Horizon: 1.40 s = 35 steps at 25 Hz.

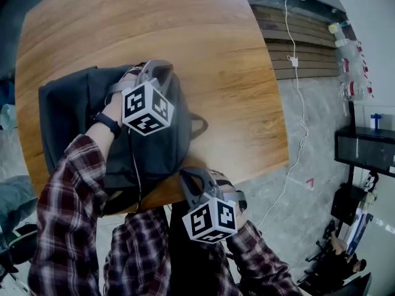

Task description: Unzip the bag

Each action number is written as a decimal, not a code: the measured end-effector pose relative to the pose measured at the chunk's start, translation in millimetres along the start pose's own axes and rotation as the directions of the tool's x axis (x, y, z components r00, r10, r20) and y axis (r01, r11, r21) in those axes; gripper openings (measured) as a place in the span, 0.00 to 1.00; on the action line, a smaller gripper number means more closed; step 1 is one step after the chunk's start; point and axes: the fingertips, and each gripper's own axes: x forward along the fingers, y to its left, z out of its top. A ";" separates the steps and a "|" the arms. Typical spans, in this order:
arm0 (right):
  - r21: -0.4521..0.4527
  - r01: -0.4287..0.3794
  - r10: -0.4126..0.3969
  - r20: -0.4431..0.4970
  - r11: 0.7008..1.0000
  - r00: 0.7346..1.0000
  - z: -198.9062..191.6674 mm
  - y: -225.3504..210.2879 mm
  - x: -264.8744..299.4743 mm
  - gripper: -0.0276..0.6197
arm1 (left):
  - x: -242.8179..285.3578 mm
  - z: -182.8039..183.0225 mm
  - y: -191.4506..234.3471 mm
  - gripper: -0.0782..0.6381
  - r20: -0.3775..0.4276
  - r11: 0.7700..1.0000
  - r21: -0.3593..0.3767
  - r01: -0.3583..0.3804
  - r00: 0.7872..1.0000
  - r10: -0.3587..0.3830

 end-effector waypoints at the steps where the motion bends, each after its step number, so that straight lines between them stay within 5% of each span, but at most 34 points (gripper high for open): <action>1: 0.004 0.014 -0.014 0.004 1.000 1.000 -1.9 -7.5 0.6 0.07 | -6.9 -4.2 1.6 0.12 -0.004 1.000 0.001 0.009 1.000 -0.009; 6: 0.024 0.109 -0.109 0.016 0.994 0.994 -4.4 -72.4 6.8 0.07 | -46.3 -55.9 -18.2 0.12 -0.101 0.990 -0.072 0.123 0.986 -0.130; 13: -0.048 0.153 -0.151 0.051 0.987 0.987 27.4 -142.0 34.7 0.07 | -91.6 -93.9 -28.7 0.12 -0.107 0.928 -0.372 0.036 0.991 -0.081; 20: -0.059 0.154 -0.148 0.084 0.986 0.985 54.8 -162.1 60.5 0.07 | -103.9 -109.1 -29.4 0.12 -0.136 0.868 -0.494 -0.047 0.990 -0.024; 24: -0.023 0.155 -0.152 0.101 0.988 0.983 58.2 -160.3 58.8 0.07 | -105.0 -73.1 -30.9 0.12 -0.026 0.898 -0.436 0.054 0.997 -0.073; 28: 0.007 0.165 -0.164 0.115 0.986 0.980 59.9 -160.0 54.8 0.07 | -87.5 -2.2 -31.5 0.12 0.120 0.941 -0.291 0.172 0.982 -0.143; 30: 0.017 0.168 -0.169 0.115 0.986 0.979 59.3 -158.0 52.6 0.07 | -72.8 16.4 -39.8 0.12 0.122 0.954 -0.199 0.226 0.971 -0.205; 32: 0.022 0.172 -0.173 0.101 0.985 0.980 55.5 -155.3 52.0 0.07 | -60.6 18.6 -49.1 0.12 0.096 0.954 -0.124 0.274 0.960 -0.264; 35: 0.044 0.164 -0.167 0.082 0.985 0.983 47.7 -153.3 51.7 0.07 | -53.0 16.7 -55.1 0.12 0.117 0.934 -0.111 0.338 0.938 -0.326</action>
